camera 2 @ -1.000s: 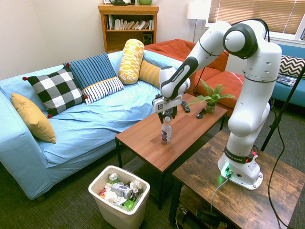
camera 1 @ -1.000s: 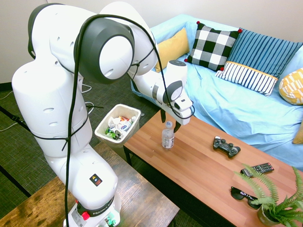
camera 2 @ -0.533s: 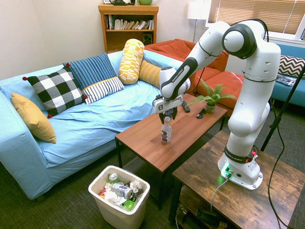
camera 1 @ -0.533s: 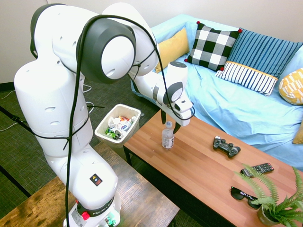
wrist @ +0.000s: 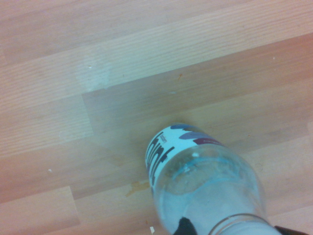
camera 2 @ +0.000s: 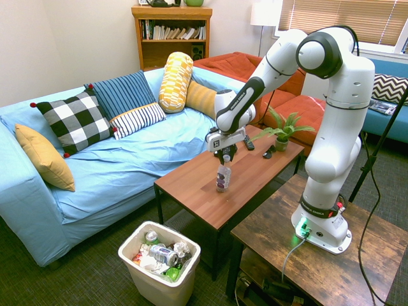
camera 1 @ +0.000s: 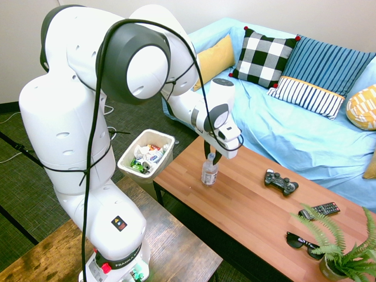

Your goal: Throw the bottle in the trash bin

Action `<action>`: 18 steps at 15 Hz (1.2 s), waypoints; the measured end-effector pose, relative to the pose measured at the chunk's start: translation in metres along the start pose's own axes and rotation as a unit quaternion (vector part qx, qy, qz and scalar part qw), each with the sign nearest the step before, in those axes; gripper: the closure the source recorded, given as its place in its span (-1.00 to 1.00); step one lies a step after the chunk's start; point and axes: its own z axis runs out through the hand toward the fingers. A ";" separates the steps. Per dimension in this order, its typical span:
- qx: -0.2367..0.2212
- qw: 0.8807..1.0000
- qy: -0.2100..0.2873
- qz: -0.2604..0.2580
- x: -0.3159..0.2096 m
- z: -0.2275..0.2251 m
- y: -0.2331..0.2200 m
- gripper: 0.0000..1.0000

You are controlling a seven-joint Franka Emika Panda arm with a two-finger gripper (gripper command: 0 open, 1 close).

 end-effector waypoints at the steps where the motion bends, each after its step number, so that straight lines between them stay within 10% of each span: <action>1: 0.001 1.000 0.000 0.000 0.000 0.000 0.000 1.00; 6: 0.025 0.999 0.021 -0.035 -0.021 -0.032 -0.025 1.00; 11: 0.067 0.986 0.099 -0.116 -0.174 -0.130 -0.117 1.00; 18: 0.041 0.974 0.094 -0.203 -0.330 -0.026 -0.223 1.00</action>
